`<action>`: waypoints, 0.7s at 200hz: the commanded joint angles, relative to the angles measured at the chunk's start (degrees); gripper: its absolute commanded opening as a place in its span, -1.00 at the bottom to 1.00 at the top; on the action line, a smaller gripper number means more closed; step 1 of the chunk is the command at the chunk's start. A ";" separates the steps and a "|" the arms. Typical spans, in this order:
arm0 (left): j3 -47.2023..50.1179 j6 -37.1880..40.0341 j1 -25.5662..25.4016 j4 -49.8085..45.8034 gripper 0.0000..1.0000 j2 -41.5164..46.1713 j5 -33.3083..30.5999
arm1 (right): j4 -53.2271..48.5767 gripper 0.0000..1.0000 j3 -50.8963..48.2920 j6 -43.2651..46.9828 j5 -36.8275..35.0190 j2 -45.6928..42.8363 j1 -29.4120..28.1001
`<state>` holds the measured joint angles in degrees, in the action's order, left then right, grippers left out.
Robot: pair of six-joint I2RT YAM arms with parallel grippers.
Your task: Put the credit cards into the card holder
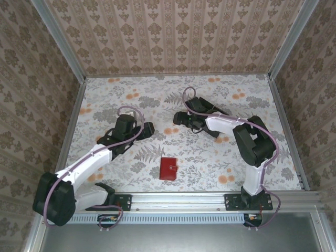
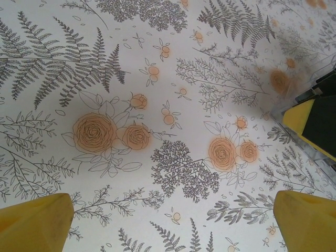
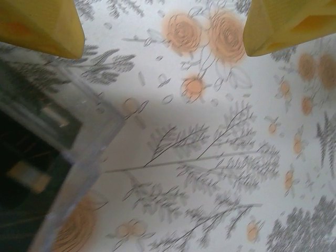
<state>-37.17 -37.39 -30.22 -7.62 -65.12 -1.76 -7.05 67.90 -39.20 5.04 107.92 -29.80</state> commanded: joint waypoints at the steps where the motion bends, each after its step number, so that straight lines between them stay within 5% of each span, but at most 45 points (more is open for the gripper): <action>1: 0.92 -0.23 0.29 -2.05 1.00 1.82 0.50 | -4.53 0.61 1.37 3.54 5.82 -5.70 -2.22; 87: 1.29 2.09 -1.80 -8.00 1.00 3.76 2.18 | -12.84 0.37 -16.04 -3.20 2.24 -21.57 -12.62; 140: 2.76 2.32 -4.00 -8.20 1.00 3.28 1.51 | -11.41 0.23 -22.00 -8.95 -0.02 -23.33 -19.47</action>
<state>-35.46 -36.21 -33.52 -14.63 -62.50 -0.21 -18.37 47.16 -44.03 7.14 85.95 -47.16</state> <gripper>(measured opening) 0.997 0.624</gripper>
